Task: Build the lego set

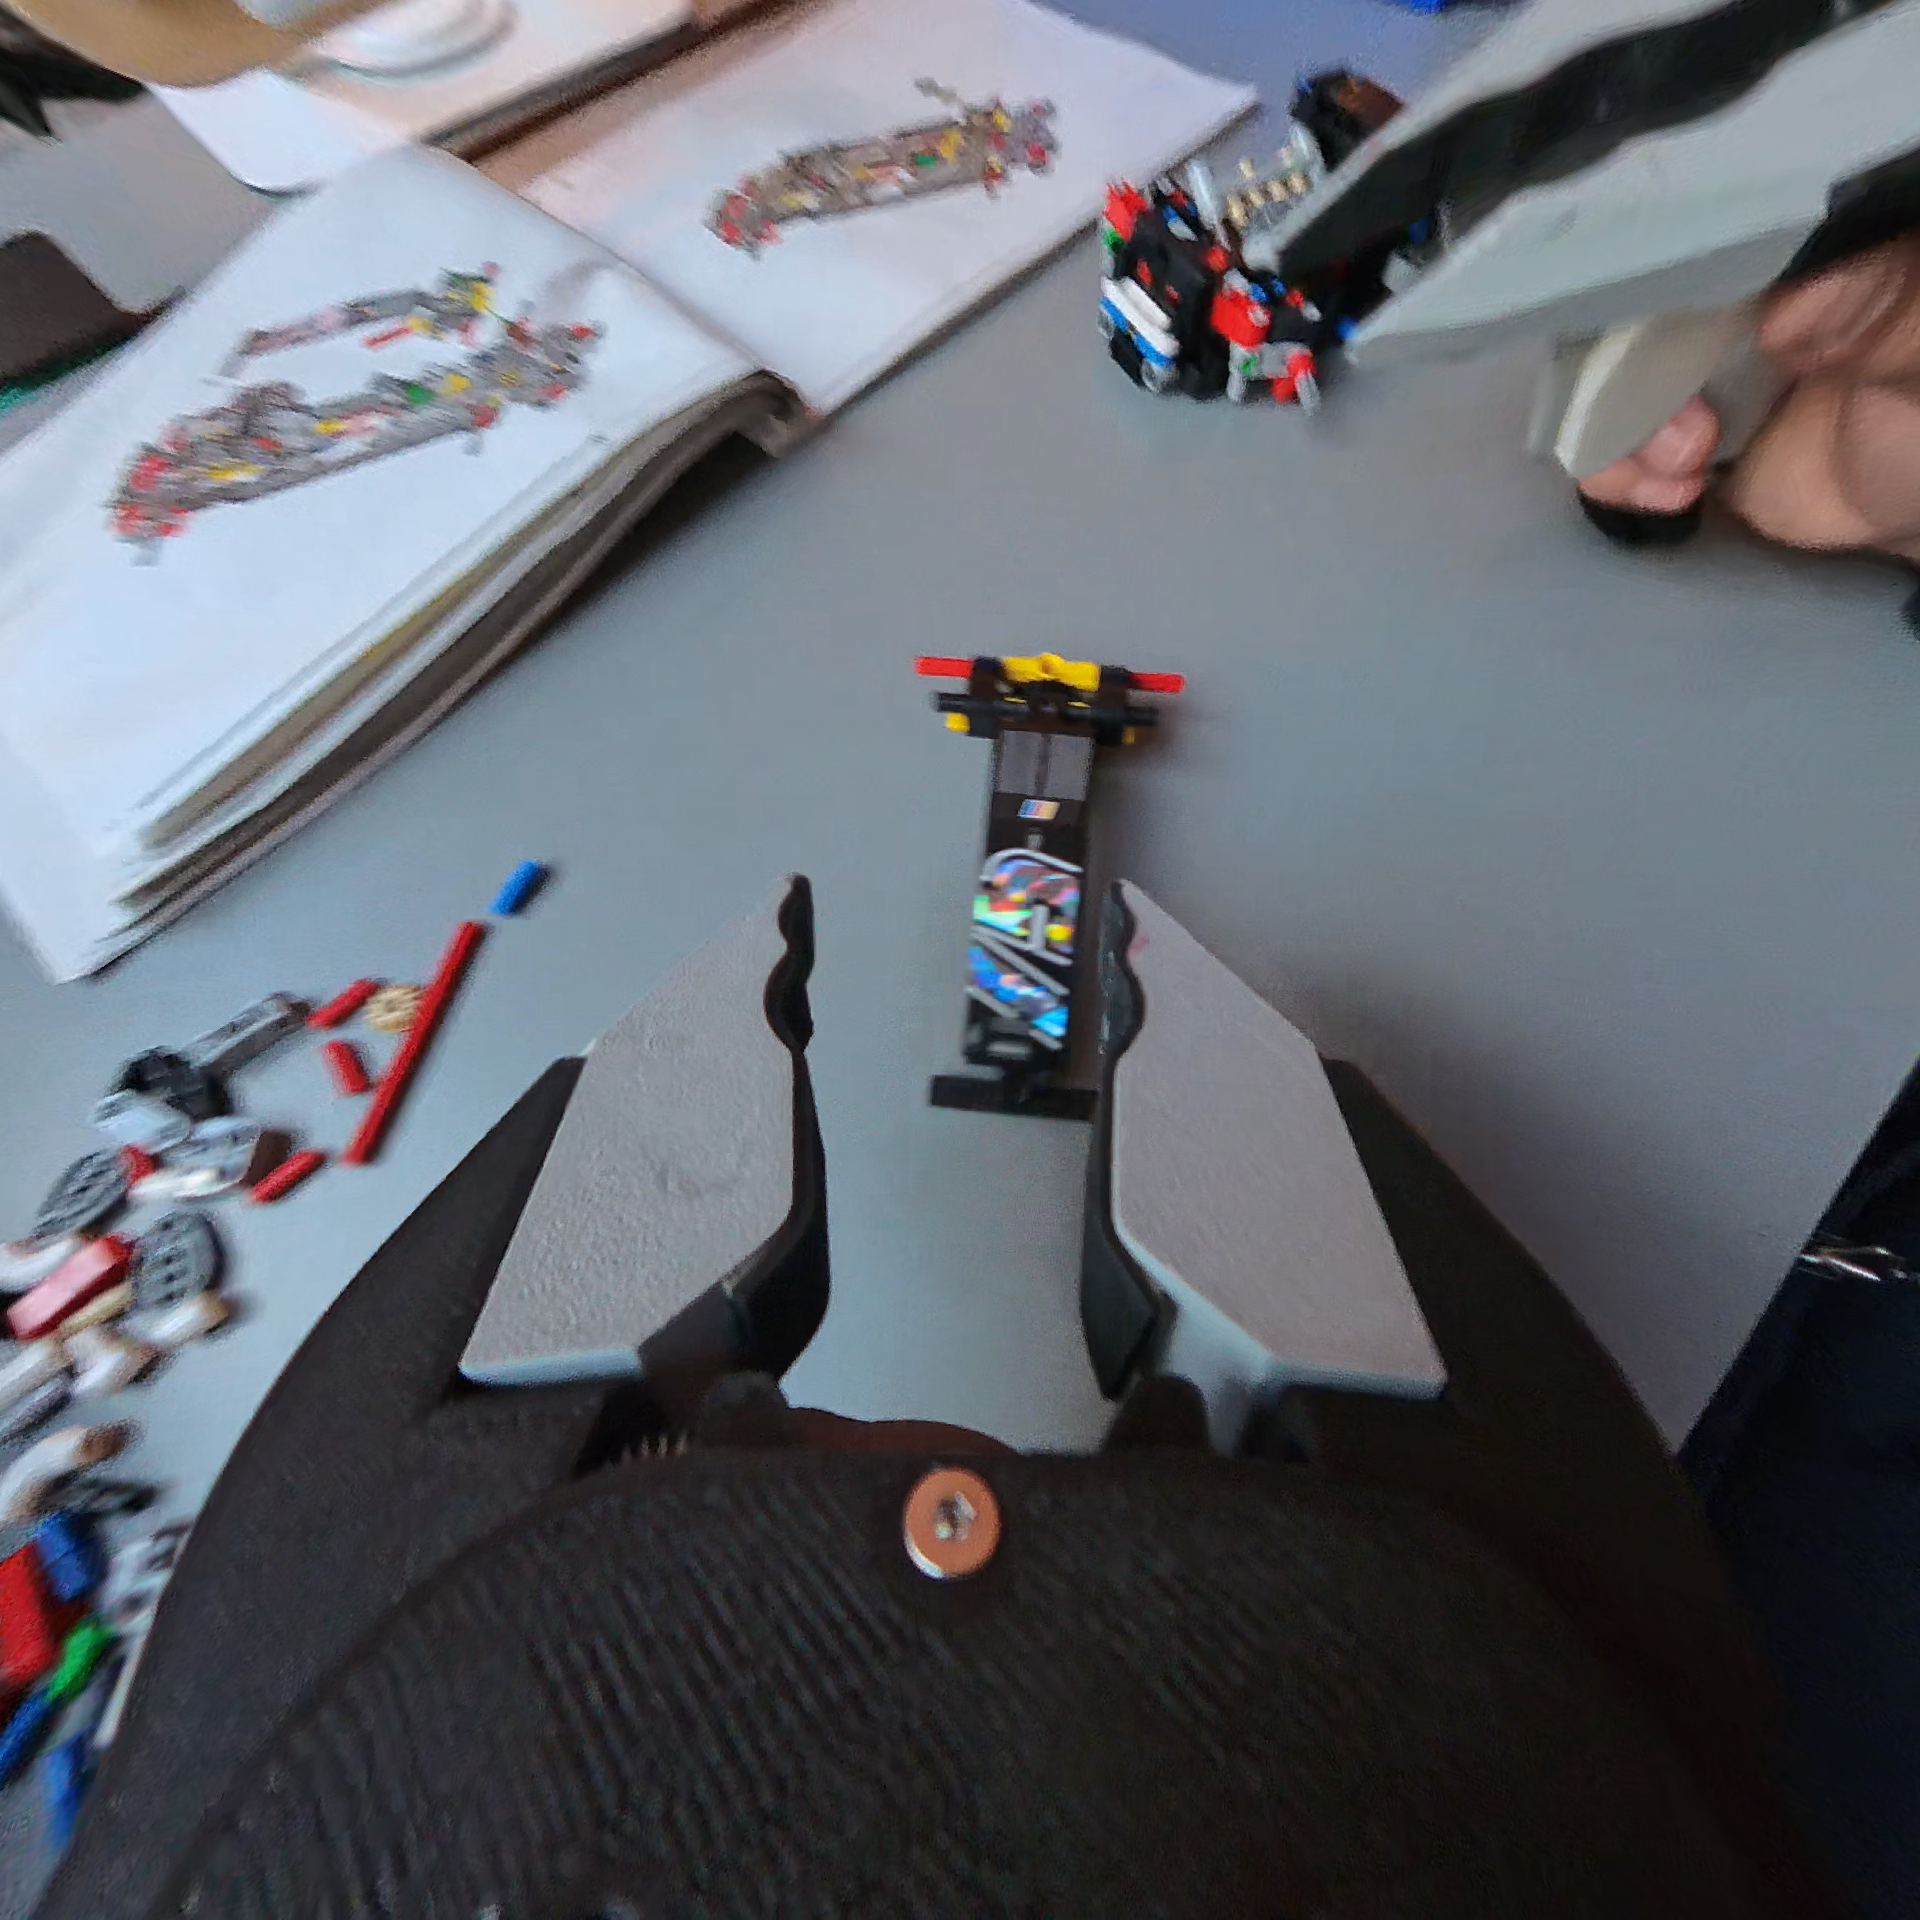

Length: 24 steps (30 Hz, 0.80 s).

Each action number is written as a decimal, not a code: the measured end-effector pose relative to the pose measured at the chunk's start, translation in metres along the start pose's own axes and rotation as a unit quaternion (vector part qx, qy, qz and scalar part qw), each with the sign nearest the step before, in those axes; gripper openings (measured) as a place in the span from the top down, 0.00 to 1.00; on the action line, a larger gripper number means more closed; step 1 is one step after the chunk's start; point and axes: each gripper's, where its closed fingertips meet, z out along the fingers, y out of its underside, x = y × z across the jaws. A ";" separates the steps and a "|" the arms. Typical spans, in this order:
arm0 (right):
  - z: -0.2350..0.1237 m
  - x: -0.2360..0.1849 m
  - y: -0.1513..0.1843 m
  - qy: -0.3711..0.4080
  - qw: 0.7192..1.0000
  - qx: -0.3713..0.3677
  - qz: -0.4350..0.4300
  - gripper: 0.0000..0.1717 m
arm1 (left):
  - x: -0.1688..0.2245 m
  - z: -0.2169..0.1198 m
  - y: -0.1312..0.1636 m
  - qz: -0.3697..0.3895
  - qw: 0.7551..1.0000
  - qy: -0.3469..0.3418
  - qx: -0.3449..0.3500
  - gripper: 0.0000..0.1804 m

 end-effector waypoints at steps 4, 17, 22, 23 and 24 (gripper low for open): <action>-0.002 0.004 -0.002 0.009 1.000 0.007 0.001 0.86 | -0.050 -0.035 -0.001 -0.026 0.998 -0.059 0.023 0.70; -0.060 0.028 -0.061 0.061 0.988 0.139 -0.007 0.80 | -0.111 -0.167 -0.040 -0.064 0.979 -0.131 0.144 0.72; -0.148 0.053 -0.108 0.098 0.984 0.147 0.014 0.65 | -0.085 -0.163 -0.052 -0.042 0.982 -0.098 0.159 0.75; -0.171 0.055 -0.113 0.110 0.980 0.166 0.023 0.66 | -0.074 -0.156 -0.055 -0.046 0.983 -0.070 0.166 0.76; -0.193 0.058 -0.114 0.125 0.974 0.184 0.029 0.68 | -0.060 -0.146 -0.057 -0.049 0.984 -0.037 0.167 0.76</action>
